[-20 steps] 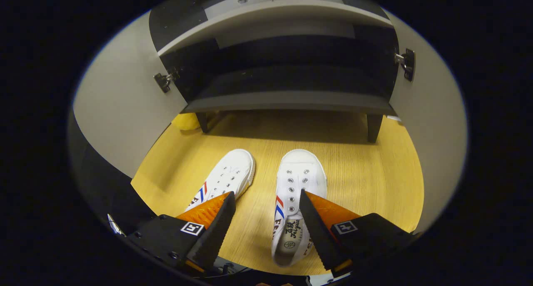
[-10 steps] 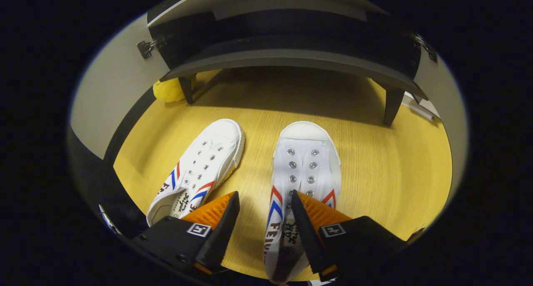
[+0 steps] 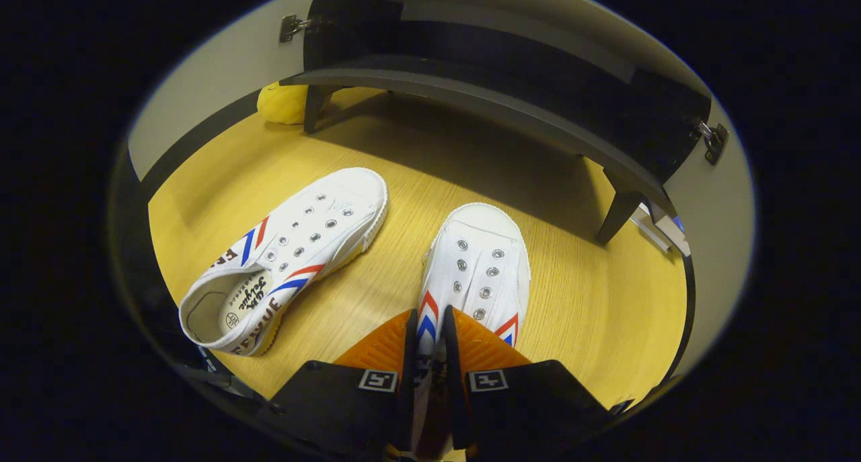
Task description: Grab one shoe with the right hand and put it into the shoe cabinet, grab the other shoe with the left hand and put it into the shoe cabinet; then close the right door with the right hand and the left door with the left hand.
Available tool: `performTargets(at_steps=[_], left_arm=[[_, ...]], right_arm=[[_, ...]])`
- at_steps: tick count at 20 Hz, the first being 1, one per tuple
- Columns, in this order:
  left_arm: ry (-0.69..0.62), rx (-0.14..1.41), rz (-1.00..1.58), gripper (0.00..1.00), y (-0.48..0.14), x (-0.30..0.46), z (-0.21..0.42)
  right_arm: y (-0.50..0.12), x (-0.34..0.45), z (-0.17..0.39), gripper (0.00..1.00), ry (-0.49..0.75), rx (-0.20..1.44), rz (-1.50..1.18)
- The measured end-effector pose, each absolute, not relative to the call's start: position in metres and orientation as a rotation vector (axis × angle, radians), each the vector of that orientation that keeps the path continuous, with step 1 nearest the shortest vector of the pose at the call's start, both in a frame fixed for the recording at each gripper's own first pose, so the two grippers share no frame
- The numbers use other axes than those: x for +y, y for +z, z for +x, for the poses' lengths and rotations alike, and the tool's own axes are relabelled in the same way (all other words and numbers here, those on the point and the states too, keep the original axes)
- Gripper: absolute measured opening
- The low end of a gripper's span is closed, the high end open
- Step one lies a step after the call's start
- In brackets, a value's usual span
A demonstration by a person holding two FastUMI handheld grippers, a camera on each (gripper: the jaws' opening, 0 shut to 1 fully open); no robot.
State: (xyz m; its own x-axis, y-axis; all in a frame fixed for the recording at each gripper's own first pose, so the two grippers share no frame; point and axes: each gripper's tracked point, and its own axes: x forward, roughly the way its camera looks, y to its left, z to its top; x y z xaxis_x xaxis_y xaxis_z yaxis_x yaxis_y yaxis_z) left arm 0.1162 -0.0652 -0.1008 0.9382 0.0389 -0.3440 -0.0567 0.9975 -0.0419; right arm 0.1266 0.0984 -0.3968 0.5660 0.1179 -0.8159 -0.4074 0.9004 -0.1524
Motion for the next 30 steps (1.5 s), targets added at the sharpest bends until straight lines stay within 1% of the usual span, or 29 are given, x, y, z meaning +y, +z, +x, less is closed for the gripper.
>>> performTargets(at_steps=[1,3,4,5,6,8,10,11,14,15,16,18,19,20,22,24,28,29,30], left_arm=[[0.036,0.349,-0.052,0.94,-0.1,-0.065,0.117],[0.007,0.344,-0.058,0.92,-0.096,-0.063,0.112],[-0.008,0.341,-0.062,0.94,-0.093,-0.062,0.11],[-0.025,0.336,-0.064,0.94,-0.089,-0.061,0.107],[-0.041,0.329,-0.061,0.96,-0.087,-0.059,0.103],[-0.066,0.325,-0.044,0.92,-0.085,-0.051,0.095],[-0.087,0.317,-0.042,0.92,-0.083,-0.045,0.087],[-0.098,0.314,-0.049,0.94,-0.082,-0.043,0.084],[-0.129,0.311,-0.064,0.94,-0.083,-0.038,0.077],[-0.14,0.309,-0.067,0.94,-0.084,-0.037,0.075],[-0.153,0.306,-0.068,0.94,-0.086,-0.037,0.072],[-0.179,0.298,-0.058,0.92,-0.086,-0.036,0.07],[-0.191,0.29,-0.045,0.92,-0.085,-0.035,0.069],[-0.201,0.282,-0.029,0.96,-0.084,-0.033,0.067],[-0.217,0.271,-0.006,0.96,-0.084,-0.031,0.067],[-0.231,0.27,0.001,0.92,-0.086,-0.031,0.066],[-0.242,0.27,0.004,0.94,-0.088,-0.029,0.062],[-0.241,0.268,0.003,0.92,-0.087,-0.029,0.061],[-0.241,0.267,0.002,0.93,-0.088,-0.029,0.059]], right_arm=[[-0.402,0.098,0.134,0.12,0.316,0.929,-0.317],[-0.391,0.098,0.128,0.09,0.325,0.94,-0.277],[-0.398,0.096,0.129,0.0,0.324,0.949,-0.268],[-0.398,0.096,0.129,0.02,0.322,0.958,-0.259],[-0.396,0.095,0.13,0.02,0.309,0.972,-0.234],[-0.387,0.094,0.132,0.02,0.272,0.961,-0.168],[-0.372,0.088,0.132,0.02,0.221,0.938,-0.099],[-0.361,0.085,0.129,0.02,0.198,0.934,-0.05],[-0.336,0.07,0.115,0.02,0.142,0.914,-0.011],[-0.327,0.066,0.112,0.06,0.129,0.9,-0.013],[-0.32,0.065,0.107,0.02,0.121,0.885,-0.015],[-0.3,0.062,0.099,0.02,0.103,0.849,-0.016],[-0.287,0.061,0.094,0.02,0.095,0.831,-0.01],[-0.276,0.062,0.092,0.02,0.091,0.816,0.0],[-0.248,0.065,0.087,0.02,0.086,0.771,0.034],[-0.221,0.068,0.086,0.02,0.081,0.717,0.059],[-0.152,0.071,0.091,0.02,0.082,0.589,0.091],[-0.135,0.074,0.095,0.02,0.088,0.554,0.097],[-0.119,0.076,0.1,0.02,0.096,0.52,0.1]])
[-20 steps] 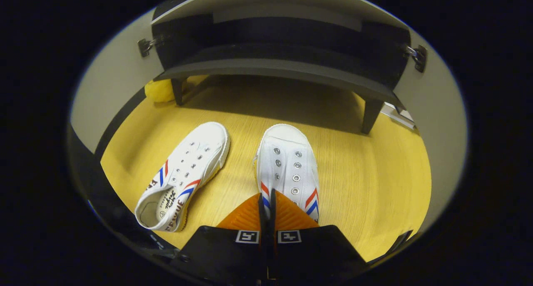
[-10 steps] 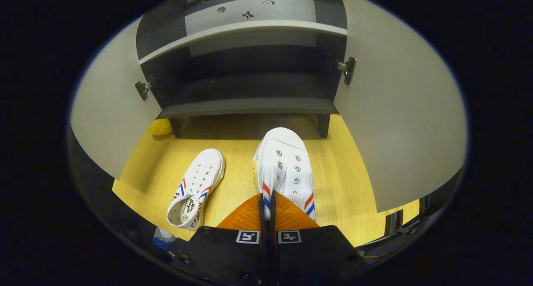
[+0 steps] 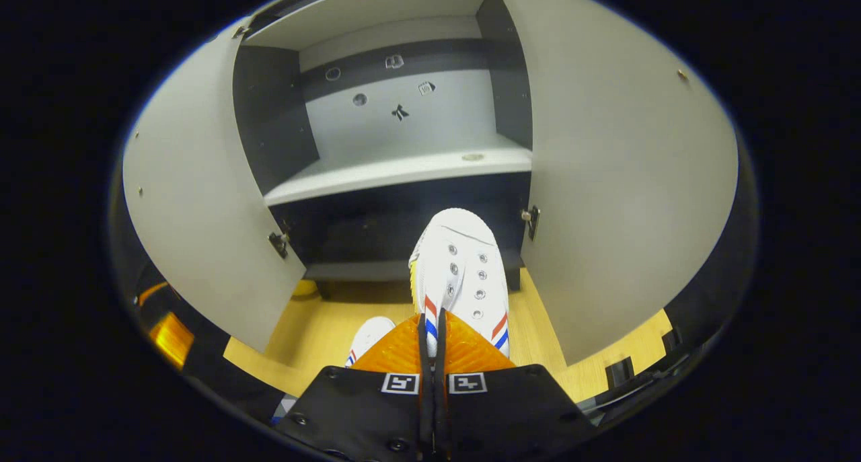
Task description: Grab one shoe with the right hand and put it into the shoe cabinet, grab the other shoe with the left hand and put it into the shoe cabinet; then close the right door with the right hand and the left door with the left hand.
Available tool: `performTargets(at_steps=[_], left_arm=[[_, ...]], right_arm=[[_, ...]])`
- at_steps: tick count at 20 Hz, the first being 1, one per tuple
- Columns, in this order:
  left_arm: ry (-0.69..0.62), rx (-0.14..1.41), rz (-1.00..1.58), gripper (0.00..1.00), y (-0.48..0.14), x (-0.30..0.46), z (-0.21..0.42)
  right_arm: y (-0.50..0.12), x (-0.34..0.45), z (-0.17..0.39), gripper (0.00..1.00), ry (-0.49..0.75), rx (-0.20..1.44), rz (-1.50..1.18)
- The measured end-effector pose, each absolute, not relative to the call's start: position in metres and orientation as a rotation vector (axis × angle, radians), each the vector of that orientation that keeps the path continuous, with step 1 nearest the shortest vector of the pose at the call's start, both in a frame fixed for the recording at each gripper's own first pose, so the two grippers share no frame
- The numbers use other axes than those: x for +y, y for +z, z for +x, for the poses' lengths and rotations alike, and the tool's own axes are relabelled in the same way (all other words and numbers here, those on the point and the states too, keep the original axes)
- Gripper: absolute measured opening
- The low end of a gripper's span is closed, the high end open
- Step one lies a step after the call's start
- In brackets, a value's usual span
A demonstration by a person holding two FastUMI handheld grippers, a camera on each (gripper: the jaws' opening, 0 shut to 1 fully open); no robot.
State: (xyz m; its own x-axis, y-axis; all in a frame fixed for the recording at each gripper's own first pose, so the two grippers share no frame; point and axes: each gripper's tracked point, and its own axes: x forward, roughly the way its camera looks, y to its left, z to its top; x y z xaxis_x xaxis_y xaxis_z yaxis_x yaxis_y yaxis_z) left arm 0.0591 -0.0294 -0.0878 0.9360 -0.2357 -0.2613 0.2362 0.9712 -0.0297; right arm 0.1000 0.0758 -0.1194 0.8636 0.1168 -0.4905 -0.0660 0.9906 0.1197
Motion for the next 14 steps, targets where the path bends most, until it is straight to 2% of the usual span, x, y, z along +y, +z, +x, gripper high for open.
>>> performTargets(at_steps=[6,10,13,14], left_arm=[[-0.206,0.253,0.018,0.96,-0.086,-0.023,0.061],[-0.163,0.245,0.028,0.96,-0.083,-0.017,0.065],[-0.113,0.232,0.034,0.92,-0.079,-0.01,0.07],[-0.089,0.229,0.038,0.94,-0.079,-0.005,0.072]], right_arm=[[-0.033,0.087,0.151,0.02,0.154,0.328,0.082],[0.0,0.093,0.198,0.01,0.17,0.251,0.084],[0.021,0.095,0.237,0.02,0.177,0.214,0.084],[0.026,0.095,0.251,0.0,0.174,0.2,0.076]])
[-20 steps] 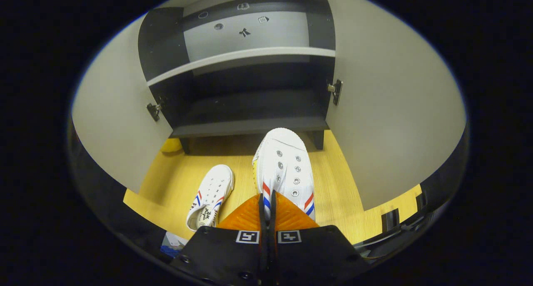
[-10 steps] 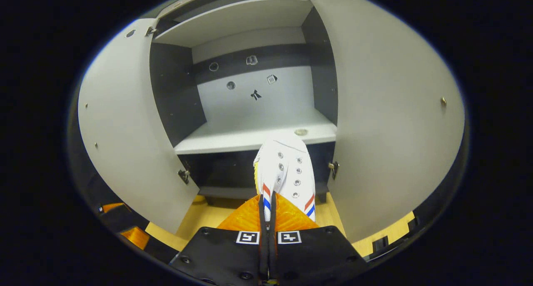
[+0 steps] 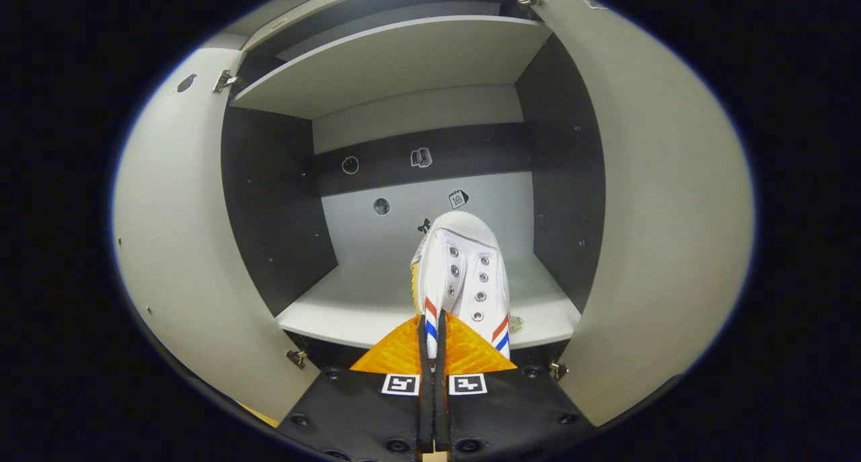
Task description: Grab one shoe with the right hand and put it into the shoe cabinet, grab the other shoe with the left hand and put it into the shoe cabinet; then close the right door with the right hand and the left door with the left hand.
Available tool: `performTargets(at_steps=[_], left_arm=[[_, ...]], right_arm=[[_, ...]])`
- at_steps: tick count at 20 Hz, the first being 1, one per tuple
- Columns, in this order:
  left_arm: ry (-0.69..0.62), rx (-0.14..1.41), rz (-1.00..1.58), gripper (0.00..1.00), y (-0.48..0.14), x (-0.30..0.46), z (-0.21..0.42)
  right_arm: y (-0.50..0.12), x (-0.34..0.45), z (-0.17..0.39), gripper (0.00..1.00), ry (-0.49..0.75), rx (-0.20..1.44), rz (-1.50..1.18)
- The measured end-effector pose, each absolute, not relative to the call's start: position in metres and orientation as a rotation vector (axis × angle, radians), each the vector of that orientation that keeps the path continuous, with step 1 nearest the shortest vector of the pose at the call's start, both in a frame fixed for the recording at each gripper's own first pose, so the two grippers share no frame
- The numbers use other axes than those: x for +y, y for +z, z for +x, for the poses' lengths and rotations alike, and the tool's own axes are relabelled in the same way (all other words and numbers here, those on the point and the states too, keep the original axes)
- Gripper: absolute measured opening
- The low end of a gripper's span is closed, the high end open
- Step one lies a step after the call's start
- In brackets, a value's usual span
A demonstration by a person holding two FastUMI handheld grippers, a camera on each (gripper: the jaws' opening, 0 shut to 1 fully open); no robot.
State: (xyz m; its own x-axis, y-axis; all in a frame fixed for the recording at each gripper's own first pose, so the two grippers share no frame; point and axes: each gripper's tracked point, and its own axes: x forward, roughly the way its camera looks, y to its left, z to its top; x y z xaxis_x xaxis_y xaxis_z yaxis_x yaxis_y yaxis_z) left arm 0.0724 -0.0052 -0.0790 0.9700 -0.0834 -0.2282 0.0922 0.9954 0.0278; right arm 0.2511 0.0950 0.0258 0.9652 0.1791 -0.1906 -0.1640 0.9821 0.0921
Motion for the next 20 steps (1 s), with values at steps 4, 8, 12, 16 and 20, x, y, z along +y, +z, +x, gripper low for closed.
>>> performTargets(at_steps=[4,8,12,16,20], left_arm=[[-0.019,0.235,0.016,0.94,-0.078,0.007,0.08],[0.03,0.236,0.063,0.94,-0.075,0.014,0.086],[0.052,0.257,-0.026,0.94,-0.073,0.003,0.092],[0.072,0.28,-0.009,0.92,-0.072,-0.007,0.096],[0.105,0.288,-0.02,0.92,-0.069,0.002,0.096]], right_arm=[[0.044,0.094,0.307,0.01,0.154,0.161,0.059],[0.047,0.092,0.358,0.02,0.134,0.153,0.067],[0.036,0.092,0.395,0.02,0.131,0.167,0.071],[0.018,0.095,0.421,0.02,0.14,0.204,0.106],[0.008,0.094,0.436,0.02,0.121,0.233,0.145]])
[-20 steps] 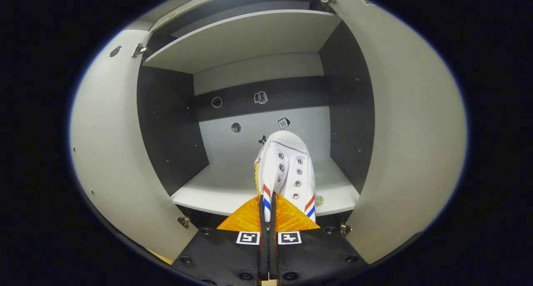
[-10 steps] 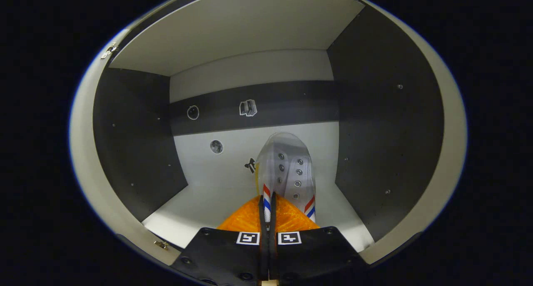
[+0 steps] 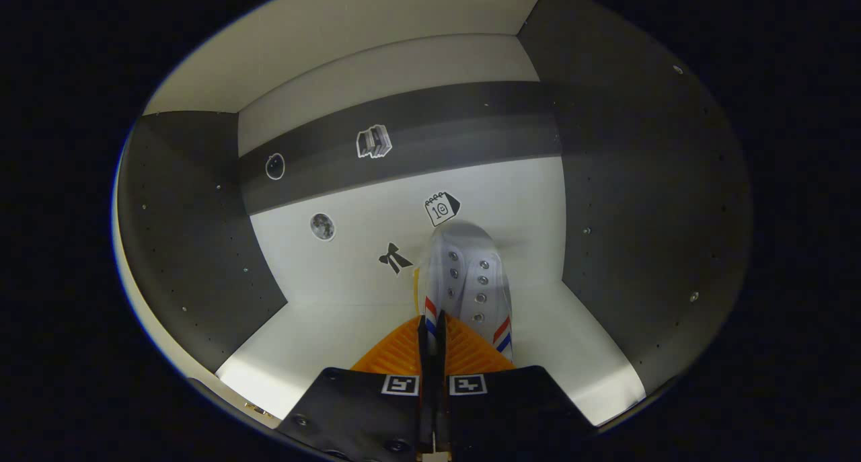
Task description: Grab one shoe with the right hand and put it into the shoe cabinet, grab the other shoe with the left hand and put it into the shoe cabinet; then close the right door with the right hand and the left door with the left hand.
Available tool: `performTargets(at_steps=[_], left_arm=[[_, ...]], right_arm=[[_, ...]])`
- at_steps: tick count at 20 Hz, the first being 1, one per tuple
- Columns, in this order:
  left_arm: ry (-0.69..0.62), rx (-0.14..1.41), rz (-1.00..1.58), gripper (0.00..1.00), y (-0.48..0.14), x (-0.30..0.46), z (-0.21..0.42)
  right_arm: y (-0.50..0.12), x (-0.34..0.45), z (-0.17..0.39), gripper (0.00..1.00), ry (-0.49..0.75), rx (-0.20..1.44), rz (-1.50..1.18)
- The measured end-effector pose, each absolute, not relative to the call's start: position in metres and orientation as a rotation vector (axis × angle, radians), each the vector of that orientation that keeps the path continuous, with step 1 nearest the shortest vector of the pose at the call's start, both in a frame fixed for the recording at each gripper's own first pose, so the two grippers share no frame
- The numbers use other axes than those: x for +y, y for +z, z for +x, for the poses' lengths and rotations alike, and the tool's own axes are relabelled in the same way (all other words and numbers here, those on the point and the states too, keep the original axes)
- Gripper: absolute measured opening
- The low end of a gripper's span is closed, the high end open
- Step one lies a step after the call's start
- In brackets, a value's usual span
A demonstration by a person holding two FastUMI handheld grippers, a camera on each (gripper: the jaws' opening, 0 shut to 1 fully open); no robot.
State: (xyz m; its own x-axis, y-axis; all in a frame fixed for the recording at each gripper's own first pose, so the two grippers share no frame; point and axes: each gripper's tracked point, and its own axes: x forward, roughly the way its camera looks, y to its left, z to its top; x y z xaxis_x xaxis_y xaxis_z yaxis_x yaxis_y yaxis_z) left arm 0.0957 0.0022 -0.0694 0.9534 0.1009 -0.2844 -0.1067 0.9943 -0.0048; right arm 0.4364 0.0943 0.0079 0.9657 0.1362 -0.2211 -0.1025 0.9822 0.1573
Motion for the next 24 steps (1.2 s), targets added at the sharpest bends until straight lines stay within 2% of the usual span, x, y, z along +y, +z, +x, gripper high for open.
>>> performTargets(at_steps=[2,5,6,7,8,9,12,14,18,21,23,24], left_arm=[[0.119,0.282,-0.026,0.92,-0.068,0.009,0.096],[0.125,0.286,-0.023,0.92,-0.072,0.013,0.096],[0.12,0.286,-0.028,0.92,-0.073,0.013,0.095],[0.114,0.283,-0.034,0.92,-0.074,0.012,0.095],[0.104,0.281,-0.038,0.94,-0.074,0.012,0.094],[0.092,0.279,-0.036,0.94,-0.075,0.012,0.094],[0.061,0.279,-0.005,0.92,-0.08,0.013,0.092],[0.047,0.306,-0.002,0.94,-0.092,0.016,0.089],[-0.012,0.361,-0.043,0.92,-0.12,0.016,0.085],[-0.082,0.428,0.006,0.94,-0.152,0.008,0.085],[-0.126,0.473,0.011,0.92,-0.173,-0.003,0.092],[-0.153,0.495,0.005,0.96,-0.181,-0.007,0.096]], right_arm=[[0.006,0.092,0.44,0.04,0.104,0.24,0.149],[0.016,0.093,0.443,0.15,0.101,0.203,0.16],[0.028,0.089,0.439,0.13,0.088,0.17,0.163],[0.036,0.09,0.437,0.02,0.091,0.142,0.169],[0.041,0.091,0.429,0.26,0.091,0.134,0.171],[0.042,0.092,0.421,0.29,0.094,0.136,0.167],[0.045,0.087,0.396,1.0,0.076,0.106,0.124],[0.05,0.081,0.369,0.99,0.05,0.079,0.086],[0.039,0.068,0.31,0.98,0.009,0.094,0.082],[0.003,0.071,0.258,0.98,0.019,0.151,0.128],[-0.031,0.071,0.227,0.98,0.029,0.236,0.116],[-0.048,0.071,0.212,0.98,0.031,0.273,0.102]])
